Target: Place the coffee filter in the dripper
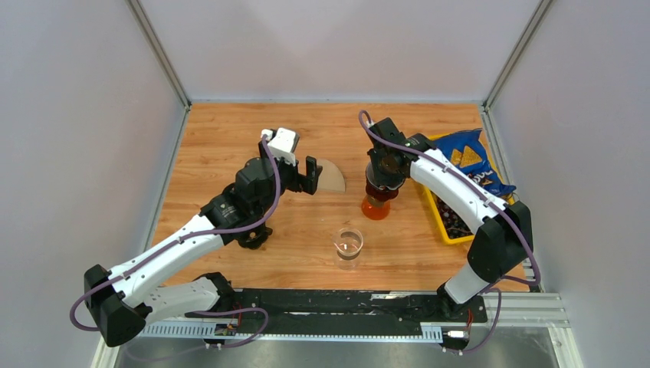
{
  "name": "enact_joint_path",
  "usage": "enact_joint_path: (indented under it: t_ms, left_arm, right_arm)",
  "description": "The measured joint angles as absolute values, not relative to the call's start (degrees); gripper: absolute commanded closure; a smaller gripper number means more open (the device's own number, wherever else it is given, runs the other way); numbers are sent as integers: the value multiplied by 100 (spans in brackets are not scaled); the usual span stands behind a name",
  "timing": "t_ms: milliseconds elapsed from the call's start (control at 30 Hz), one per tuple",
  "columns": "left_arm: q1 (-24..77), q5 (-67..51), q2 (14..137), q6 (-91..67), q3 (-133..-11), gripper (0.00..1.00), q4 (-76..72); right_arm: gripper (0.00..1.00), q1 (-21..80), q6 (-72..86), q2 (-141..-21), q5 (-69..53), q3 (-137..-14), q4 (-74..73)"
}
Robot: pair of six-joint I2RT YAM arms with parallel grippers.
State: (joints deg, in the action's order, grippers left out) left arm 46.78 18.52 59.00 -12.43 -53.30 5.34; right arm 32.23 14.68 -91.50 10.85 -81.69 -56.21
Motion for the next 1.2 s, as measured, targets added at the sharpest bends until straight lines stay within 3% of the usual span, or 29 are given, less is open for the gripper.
enact_joint_path:
  t_ms: [433,1200]
  left_arm:
    - [4678,1811,5892,-1247,-5277,0,537]
    - [4678,1726,5883,-1249,-5277,0,534]
  right_arm:
    - [68,3223,1509,-9150,1210,-8409,-5732]
    - [46,3223,1507,-8709,1413,-8969,-5822]
